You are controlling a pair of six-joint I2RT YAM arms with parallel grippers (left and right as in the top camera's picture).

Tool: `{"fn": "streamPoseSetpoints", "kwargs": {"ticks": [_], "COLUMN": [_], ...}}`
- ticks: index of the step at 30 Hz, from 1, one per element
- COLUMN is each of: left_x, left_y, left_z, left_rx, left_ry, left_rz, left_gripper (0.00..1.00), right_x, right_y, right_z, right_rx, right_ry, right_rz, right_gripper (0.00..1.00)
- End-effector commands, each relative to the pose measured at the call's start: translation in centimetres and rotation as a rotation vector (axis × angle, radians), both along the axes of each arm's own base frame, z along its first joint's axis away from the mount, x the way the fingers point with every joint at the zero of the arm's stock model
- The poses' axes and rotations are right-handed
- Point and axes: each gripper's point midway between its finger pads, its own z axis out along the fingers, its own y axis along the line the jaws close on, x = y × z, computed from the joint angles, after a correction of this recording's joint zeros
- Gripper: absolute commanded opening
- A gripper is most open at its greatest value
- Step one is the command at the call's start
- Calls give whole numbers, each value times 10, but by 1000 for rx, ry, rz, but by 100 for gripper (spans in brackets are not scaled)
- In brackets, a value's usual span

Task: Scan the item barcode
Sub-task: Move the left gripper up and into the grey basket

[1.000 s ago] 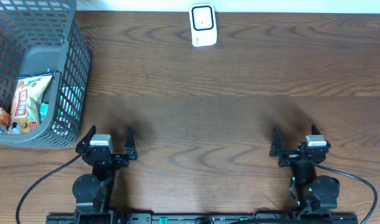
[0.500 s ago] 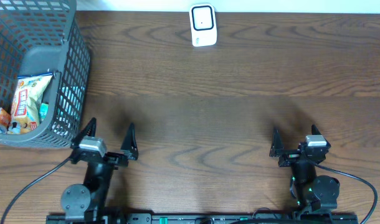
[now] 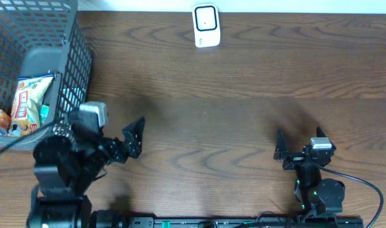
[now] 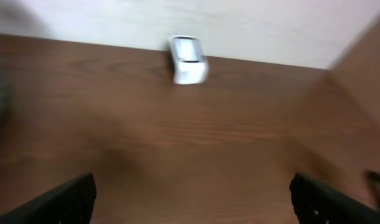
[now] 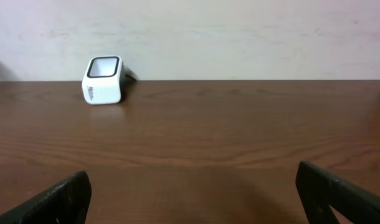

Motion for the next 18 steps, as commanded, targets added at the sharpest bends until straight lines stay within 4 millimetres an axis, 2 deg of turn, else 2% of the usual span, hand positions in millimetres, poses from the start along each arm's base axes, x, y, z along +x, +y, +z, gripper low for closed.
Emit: {"fn": "streamPoseSetpoints", "kwargs": {"ticks": [1, 6, 11, 18], "left_x": [-14, -9, 1, 15], "left_y": [-33, -33, -30, -2], "left_z": [24, 47, 67, 47], "left_rx": [-75, -72, -77, 67], "left_ry": [-36, -70, 58, 424], "left_rz": [-209, -210, -186, -75], "left_gripper": [98, 97, 98, 98], "right_x": [0, 0, 0, 0], "right_y": [0, 0, 0, 0], "right_z": [-1, -1, -1, -1], "right_rx": [10, 10, 10, 10], "right_ry": [2, 2, 1, 2], "right_rz": [-3, -3, -3, -3], "right_gripper": [99, 99, 99, 99]}}
